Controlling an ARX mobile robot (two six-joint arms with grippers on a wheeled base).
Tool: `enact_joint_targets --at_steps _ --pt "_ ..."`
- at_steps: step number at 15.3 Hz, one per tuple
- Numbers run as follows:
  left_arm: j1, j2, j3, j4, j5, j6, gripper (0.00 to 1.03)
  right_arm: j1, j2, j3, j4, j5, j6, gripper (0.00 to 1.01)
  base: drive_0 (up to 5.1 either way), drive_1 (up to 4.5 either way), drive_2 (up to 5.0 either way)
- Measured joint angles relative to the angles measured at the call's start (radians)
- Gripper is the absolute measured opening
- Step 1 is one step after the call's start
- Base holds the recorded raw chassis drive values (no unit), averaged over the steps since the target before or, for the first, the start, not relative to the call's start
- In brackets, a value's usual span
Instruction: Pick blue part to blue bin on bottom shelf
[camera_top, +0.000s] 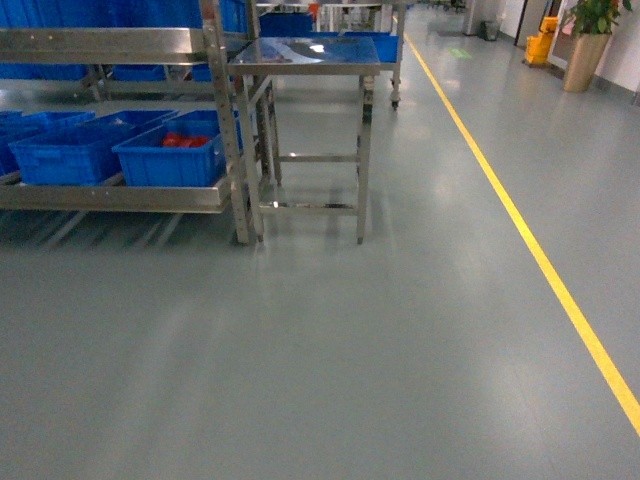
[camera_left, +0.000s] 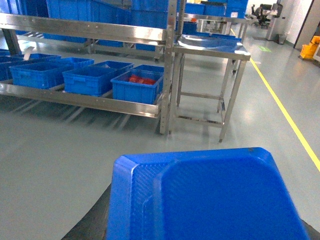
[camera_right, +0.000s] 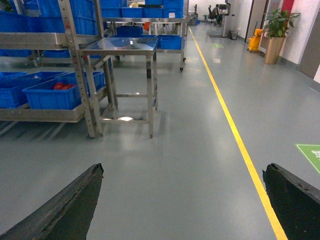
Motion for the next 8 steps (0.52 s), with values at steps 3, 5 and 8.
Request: enact_joint_targets --at_steps 3,5,8 --pt "0.000 0.001 0.000 -0.003 0.000 0.000 0.44 0.000 0.000 0.000 0.000 0.000 0.000 0.98 0.0 4.25 -4.3" --pt "0.000 0.000 0.000 -0.001 0.000 0.000 0.44 0.000 0.000 0.000 -0.001 0.000 0.000 0.98 0.0 4.27 -4.3" --pt "0.000 -0.001 0.000 0.000 -0.003 0.000 0.44 0.000 0.000 0.000 -0.002 0.000 0.000 0.98 0.0 4.27 -4.3"
